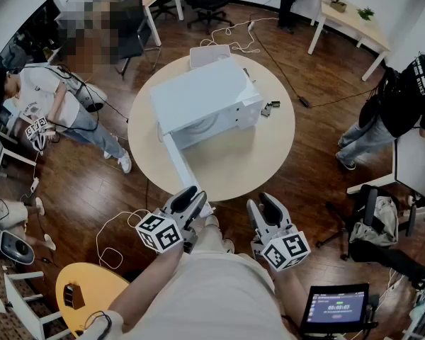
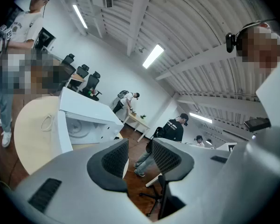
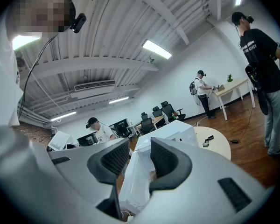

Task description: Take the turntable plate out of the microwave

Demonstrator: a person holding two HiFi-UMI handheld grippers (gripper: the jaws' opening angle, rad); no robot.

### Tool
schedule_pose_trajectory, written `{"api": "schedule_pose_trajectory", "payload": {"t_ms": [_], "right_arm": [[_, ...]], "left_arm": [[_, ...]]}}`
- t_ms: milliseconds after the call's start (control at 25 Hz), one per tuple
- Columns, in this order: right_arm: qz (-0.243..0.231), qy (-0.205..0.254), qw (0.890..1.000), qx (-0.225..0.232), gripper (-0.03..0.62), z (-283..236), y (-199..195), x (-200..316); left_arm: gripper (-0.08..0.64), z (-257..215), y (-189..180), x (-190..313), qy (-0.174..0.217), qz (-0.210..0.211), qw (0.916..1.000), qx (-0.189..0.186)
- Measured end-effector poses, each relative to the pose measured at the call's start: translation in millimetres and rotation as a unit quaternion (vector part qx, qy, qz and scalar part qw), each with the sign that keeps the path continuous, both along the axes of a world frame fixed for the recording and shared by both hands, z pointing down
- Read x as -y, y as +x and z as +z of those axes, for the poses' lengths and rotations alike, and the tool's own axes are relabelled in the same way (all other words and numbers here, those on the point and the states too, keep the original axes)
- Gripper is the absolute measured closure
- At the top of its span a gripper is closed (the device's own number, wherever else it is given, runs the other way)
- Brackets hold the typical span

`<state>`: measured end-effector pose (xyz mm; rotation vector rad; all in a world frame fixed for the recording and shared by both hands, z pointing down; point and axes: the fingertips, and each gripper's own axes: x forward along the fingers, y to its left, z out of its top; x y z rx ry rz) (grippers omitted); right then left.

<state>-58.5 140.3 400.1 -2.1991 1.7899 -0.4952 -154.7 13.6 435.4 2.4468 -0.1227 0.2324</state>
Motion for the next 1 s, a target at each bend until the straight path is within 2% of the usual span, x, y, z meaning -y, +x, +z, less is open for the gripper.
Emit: {"api": "schedule_pose_trajectory", "payload": {"t_ms": [200, 360, 640, 1000], "right_arm": [[0.003, -0.011, 1.0, 0.005, 0.471, -6, 14, 27], [0.014, -0.022, 0.999, 0.02, 0.471, -1, 29, 45], [0.015, -0.036, 0.999, 0.028, 0.471, 5, 41, 78], [0.004, -0.046, 0.998, 0.041, 0.471, 18, 48, 113]], "left_arm": [[0.396, -3, 18, 28, 0.016, 0.005, 0.9995, 0.025], [0.396, 6, 32, 44, 0.01, 0.013, 0.9985, 0.053], [0.396, 20, 44, 65, 0.004, 0.024, 0.9966, 0.078], [0.396, 30, 55, 83, 0.002, 0.043, 0.9955, 0.084]]}}
